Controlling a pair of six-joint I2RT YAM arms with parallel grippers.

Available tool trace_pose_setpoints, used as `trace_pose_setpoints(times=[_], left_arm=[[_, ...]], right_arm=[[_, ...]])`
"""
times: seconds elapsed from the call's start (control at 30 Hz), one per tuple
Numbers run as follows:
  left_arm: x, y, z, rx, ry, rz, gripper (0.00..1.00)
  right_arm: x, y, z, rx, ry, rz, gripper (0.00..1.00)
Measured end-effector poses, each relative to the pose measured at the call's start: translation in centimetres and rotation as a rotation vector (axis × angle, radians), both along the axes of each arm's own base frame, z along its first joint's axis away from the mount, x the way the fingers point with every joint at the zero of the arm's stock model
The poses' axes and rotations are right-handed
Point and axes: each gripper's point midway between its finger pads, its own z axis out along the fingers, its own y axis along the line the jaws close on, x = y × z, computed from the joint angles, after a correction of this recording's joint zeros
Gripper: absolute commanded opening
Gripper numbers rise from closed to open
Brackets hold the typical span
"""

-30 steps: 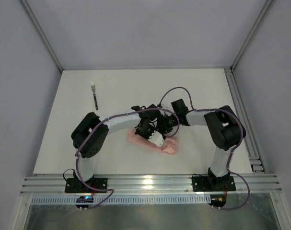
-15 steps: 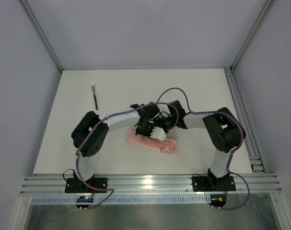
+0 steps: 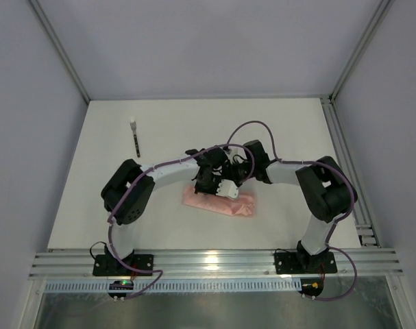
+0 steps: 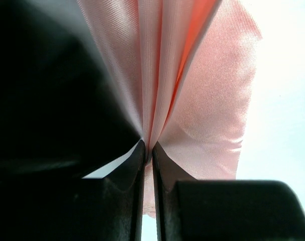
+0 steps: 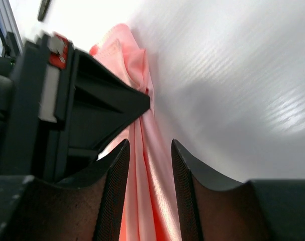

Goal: Fold the napkin into a case and place the utensils inside
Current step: Smooth out the smaller rectangle-folded napkin at the center of the board.

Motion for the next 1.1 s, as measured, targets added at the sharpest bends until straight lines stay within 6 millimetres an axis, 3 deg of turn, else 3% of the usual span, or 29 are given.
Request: trace_pose_setpoints(times=[0.13, 0.23, 0.27, 0.3, 0.37, 0.47, 0.67, 0.83, 1.0, 1.1], left_arm=[[0.2, -0.1, 0.0, -0.032, 0.026, 0.074, 0.08], [0.3, -0.2, 0.0, -0.042, 0.039, 0.128, 0.08], [0.3, -0.2, 0.0, -0.044, 0.042, 0.139, 0.08], [0.3, -0.2, 0.0, -0.044, 0.042, 0.145, 0.08], [0.4, -0.3, 0.0, -0.055, 0.052, 0.194, 0.08], [0.8, -0.3, 0.1, -0.084, 0.082, 0.277, 0.07], [0.5, -0.4, 0.1, -0.098, 0.119, 0.327, 0.06], [0.2, -0.6, 0.1, -0.104, 0.135, 0.330, 0.09], [-0.2, -0.9, 0.1, -0.121, 0.156, 0.326, 0.05], [-0.3, -1.2, 0.1, -0.142, 0.159, 0.317, 0.04]], right_arm=[[-1.2, -0.4, -1.5, -0.042, 0.024, -0.006, 0.47], [-0.3, -0.4, -1.7, -0.056, -0.015, -0.028, 0.47], [-0.1, -0.4, -1.7, -0.061, -0.029, -0.035, 0.45], [0.1, -0.4, -1.7, -0.064, -0.040, -0.036, 0.35], [0.1, -0.6, -2.2, -0.084, -0.059, -0.041, 0.25], [-0.4, -0.8, -2.7, -0.101, -0.052, -0.043, 0.23], [0.0, -0.8, -2.4, -0.092, -0.052, -0.062, 0.40], [0.4, -1.0, -2.1, -0.090, -0.062, -0.076, 0.44], [0.3, -1.3, -1.9, -0.083, -0.057, -0.093, 0.44], [0.2, -2.5, -1.7, -0.070, -0.036, -0.138, 0.44]])
